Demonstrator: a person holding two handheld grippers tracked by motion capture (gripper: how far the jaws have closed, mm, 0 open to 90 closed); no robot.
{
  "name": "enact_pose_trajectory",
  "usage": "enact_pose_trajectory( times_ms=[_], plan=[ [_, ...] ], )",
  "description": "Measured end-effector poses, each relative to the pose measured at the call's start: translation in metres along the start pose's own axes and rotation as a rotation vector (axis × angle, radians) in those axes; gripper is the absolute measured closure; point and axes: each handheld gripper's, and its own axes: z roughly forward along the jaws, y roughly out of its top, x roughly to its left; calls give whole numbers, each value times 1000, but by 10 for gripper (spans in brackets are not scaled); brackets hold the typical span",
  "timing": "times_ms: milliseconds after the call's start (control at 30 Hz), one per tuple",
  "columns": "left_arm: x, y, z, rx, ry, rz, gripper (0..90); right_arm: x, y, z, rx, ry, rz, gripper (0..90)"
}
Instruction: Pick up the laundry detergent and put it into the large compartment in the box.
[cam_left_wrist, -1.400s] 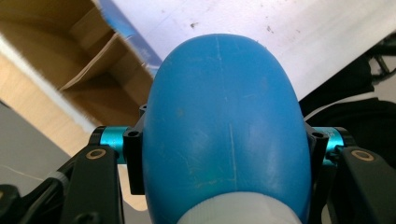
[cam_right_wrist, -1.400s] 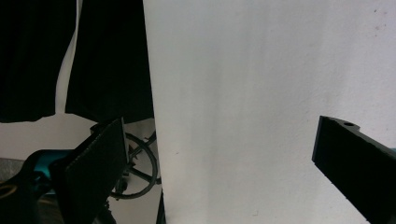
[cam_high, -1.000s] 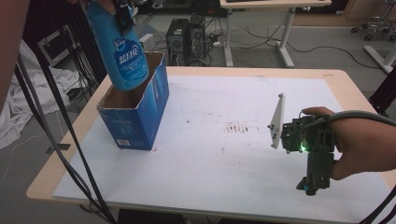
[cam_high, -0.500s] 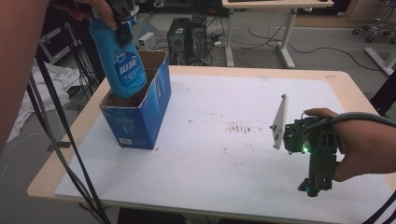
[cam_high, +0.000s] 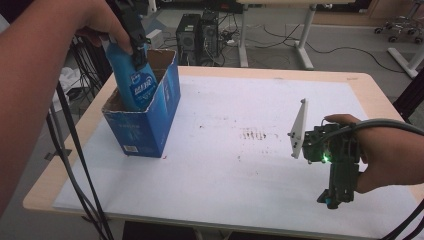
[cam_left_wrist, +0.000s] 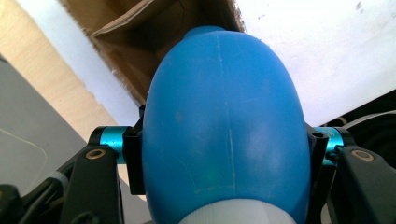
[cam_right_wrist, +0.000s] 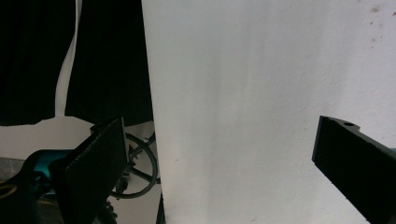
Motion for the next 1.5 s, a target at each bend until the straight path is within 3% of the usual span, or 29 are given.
enact_pose_trajectory(
  times_ms=[333,500,700,1133,1500],
  plan=[
    [1,3,38,25,7,124,383,-1,2,3,0,1,-7,25],
    [3,4,48,31,-4,162,383,-2,3,4,1,5,-7,26],
    [4,5,63,48,20,254,383,-2,4,5,4,11,-10,25],
    [8,6,85,48,36,336,382,-4,6,7,8,20,-11,25],
    [10,7,96,23,31,370,382,-4,6,5,12,21,-6,25]
  ],
)
